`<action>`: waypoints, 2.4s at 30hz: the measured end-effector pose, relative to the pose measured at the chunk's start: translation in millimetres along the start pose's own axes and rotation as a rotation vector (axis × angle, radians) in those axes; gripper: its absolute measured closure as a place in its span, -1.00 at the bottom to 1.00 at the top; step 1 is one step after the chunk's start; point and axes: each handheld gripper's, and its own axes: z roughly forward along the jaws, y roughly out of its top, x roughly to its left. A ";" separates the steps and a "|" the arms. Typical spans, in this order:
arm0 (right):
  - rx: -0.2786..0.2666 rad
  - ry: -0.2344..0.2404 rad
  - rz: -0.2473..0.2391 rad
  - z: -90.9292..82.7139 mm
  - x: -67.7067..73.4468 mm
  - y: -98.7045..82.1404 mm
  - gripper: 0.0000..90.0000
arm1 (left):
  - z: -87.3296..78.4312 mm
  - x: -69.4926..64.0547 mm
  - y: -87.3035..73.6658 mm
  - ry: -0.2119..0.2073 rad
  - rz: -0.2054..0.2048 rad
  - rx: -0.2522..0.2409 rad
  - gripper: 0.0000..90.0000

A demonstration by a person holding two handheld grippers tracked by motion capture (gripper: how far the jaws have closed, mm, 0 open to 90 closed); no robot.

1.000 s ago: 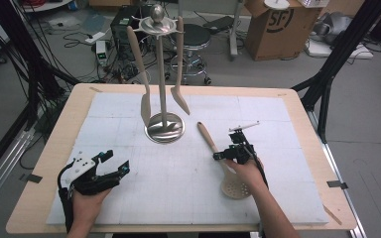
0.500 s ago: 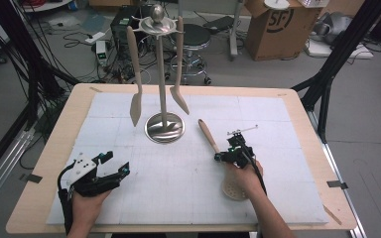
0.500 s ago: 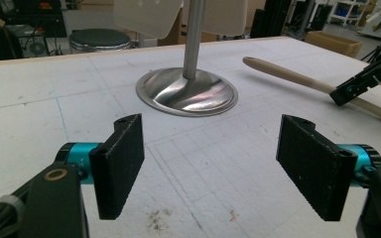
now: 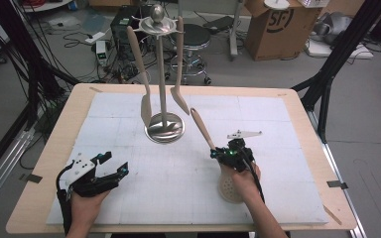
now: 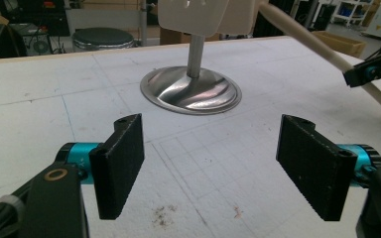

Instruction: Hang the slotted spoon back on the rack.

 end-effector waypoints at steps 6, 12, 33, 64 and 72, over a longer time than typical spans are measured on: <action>-0.086 0.024 -0.056 -5.6 11.3 9.0 0.74 | -0.2 -0.2 0.0 0.003 -0.001 0.000 -0.39; -0.177 0.070 -0.078 -14.1 20.8 23.3 0.74 | -0.7 -0.1 -0.2 0.004 0.000 0.000 -0.39; -0.447 0.177 -0.141 -35.1 44.1 84.2 0.74 | -5.7 3.2 -1.3 0.016 -0.005 -0.003 -0.39; -0.524 0.234 -0.126 -54.9 43.5 133.1 0.74 | -7.5 3.6 -2.2 0.011 -0.012 -0.001 -0.39; -0.475 0.275 -0.130 -42.8 45.2 134.1 0.74 | -8.9 4.1 -2.2 0.014 -0.012 -0.005 -0.39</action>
